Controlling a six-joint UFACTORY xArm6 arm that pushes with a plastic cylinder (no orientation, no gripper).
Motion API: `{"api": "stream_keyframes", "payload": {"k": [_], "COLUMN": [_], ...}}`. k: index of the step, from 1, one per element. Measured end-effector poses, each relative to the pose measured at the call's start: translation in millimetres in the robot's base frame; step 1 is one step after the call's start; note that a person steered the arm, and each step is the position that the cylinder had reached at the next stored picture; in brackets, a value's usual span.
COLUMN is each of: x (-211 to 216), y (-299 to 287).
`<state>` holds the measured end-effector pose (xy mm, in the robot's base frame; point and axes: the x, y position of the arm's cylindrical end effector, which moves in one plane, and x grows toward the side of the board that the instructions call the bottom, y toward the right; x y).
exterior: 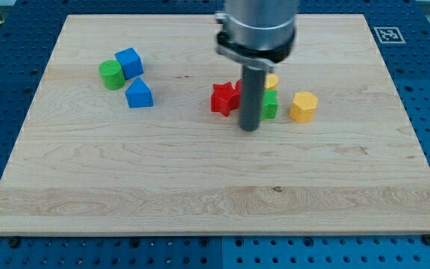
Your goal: Point at the yellow hexagon
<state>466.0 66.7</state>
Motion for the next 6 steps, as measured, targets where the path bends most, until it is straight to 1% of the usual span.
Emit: {"api": "stream_keyframes", "payload": {"k": [2,3,4,6], "x": [22.3,21.1,14.6,-12.5], "y": [102.1,133.8,127.4,100.3]}}
